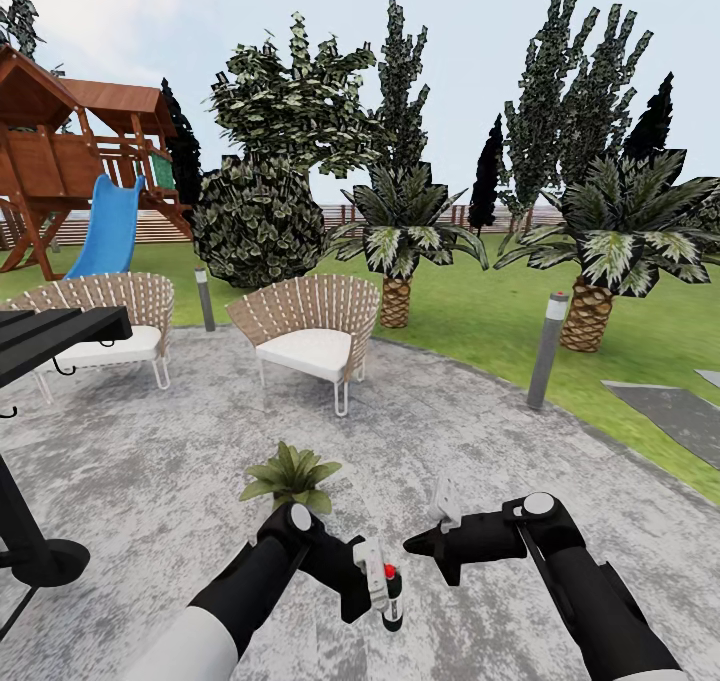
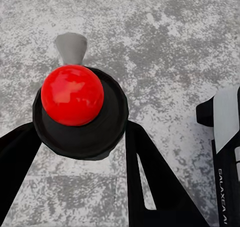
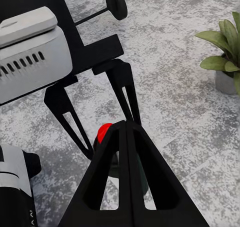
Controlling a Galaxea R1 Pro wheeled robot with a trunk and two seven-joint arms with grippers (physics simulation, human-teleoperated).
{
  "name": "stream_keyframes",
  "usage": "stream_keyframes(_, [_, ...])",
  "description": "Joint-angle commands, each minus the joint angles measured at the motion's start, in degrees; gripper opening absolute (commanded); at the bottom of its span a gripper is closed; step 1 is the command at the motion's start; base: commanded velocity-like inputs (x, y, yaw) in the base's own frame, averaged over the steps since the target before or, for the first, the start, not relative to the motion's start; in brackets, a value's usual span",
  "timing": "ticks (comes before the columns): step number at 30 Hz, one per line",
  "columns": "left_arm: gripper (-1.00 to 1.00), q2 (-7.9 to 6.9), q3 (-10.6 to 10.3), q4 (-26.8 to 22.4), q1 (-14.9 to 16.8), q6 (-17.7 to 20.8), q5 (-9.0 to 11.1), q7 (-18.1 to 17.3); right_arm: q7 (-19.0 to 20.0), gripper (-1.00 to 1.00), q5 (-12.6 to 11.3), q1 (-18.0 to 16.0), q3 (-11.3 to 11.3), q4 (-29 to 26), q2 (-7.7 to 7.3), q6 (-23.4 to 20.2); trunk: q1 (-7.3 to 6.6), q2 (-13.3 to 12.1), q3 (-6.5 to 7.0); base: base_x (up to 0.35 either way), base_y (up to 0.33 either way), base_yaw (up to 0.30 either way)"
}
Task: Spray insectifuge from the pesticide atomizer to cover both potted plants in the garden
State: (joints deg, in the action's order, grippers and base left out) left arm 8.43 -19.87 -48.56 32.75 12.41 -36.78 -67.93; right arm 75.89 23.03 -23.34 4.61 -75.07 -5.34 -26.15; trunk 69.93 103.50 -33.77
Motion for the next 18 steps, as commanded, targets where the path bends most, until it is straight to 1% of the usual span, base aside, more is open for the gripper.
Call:
stream_keyframes(1, [-1.00, 0.01, 0.01, -0.23, 0.03, 0.60, -0.14, -0.27, 0.22, -1.00, 0.18, -0.04, 0.05, -0.08, -0.03, -0.57, 0.00, 0.03, -0.07, 0.000, 0.000, 0.000])
stream_keyframes(8, [-1.00, 0.01, 0.01, -1.48, 0.06, 0.65, -0.14, -0.35, 0.22, -1.00, 0.18, -0.04, 0.05, -0.07, -0.03, -0.57, 0.00, 0.03, -0.07, 0.000, 0.000, 0.000])
stream_keyframes(18, [-1.00, 0.05, 0.01, -1.75, 0.12, 0.69, -0.08, -0.36, 0.22, -1.00, 0.18, -0.04, 0.05, -0.08, -0.03, -0.57, 0.00, 0.03, -0.07, 0.000, 0.000, 0.000])
